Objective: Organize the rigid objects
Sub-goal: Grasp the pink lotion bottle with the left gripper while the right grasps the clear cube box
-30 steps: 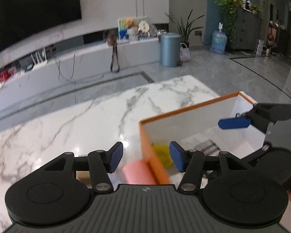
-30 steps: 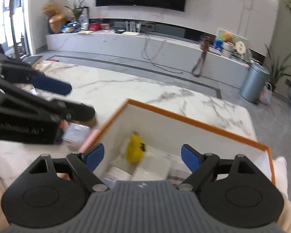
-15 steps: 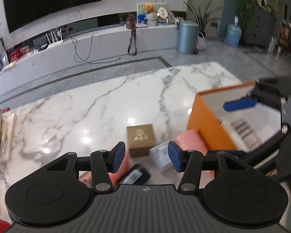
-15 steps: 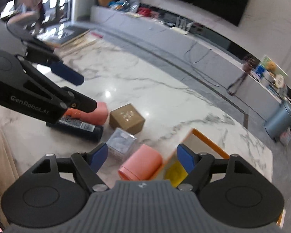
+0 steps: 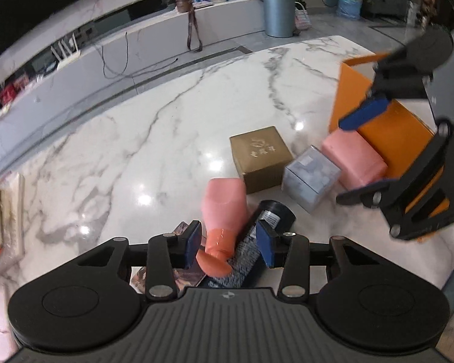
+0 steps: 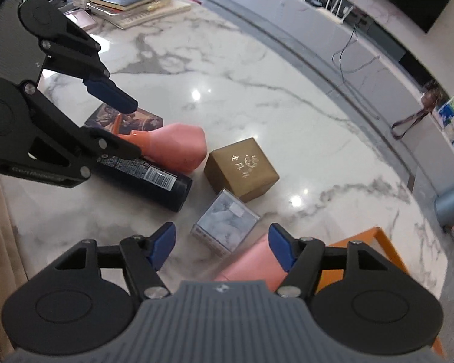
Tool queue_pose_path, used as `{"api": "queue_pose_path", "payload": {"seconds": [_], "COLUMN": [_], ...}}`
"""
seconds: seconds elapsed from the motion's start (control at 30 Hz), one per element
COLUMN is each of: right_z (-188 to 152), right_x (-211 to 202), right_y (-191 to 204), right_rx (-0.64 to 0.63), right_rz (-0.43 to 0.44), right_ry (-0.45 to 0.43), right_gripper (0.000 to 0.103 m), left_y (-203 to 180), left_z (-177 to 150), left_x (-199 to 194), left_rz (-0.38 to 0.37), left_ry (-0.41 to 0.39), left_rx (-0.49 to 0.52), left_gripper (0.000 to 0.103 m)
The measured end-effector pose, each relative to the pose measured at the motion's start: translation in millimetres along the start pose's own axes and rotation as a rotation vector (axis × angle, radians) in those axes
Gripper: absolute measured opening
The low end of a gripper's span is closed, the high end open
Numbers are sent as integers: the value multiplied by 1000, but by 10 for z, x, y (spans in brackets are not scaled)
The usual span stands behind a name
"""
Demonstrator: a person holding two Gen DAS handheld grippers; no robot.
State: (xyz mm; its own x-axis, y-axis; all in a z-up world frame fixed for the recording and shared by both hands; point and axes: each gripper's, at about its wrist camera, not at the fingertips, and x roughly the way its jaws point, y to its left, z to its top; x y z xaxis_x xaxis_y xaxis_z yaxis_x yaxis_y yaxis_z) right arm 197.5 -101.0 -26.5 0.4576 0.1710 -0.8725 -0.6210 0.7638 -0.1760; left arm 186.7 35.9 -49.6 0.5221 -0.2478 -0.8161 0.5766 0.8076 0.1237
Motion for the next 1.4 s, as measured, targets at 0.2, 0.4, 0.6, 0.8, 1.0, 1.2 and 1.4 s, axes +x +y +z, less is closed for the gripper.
{"api": "queue_pose_path", "payload": {"seconds": [0.2,0.4,0.6,0.8,1.0,1.2,1.4], "right_z": [126,175,198,184,164,150,155], "right_x": [283,453,547,616,573,574,654], "right_y": [-129,-229,-197,-214,-126,-10,-10], "right_rx": [101,178,188,211,172,131,153], "right_rz": [15,43,81,105,125,118,119], "right_ry": [62,107,136,155,164,174,208], "right_gripper": [68,68,68,57,56,56,57], "left_y": [86,122,116,137,86,31,93], "left_z": [96,161,196,187,156,117,96], "left_x": [284,469,632,722,660,604,694], "left_rz": [-23,-43,-48,-48,-30,-37,-40], "left_ry": [31,36,52,54,87,117,107], "left_rx": [-30,-21,0,-46,-54,-60,-124], "left_gripper": [53,58,58,50,48,48,51]}}
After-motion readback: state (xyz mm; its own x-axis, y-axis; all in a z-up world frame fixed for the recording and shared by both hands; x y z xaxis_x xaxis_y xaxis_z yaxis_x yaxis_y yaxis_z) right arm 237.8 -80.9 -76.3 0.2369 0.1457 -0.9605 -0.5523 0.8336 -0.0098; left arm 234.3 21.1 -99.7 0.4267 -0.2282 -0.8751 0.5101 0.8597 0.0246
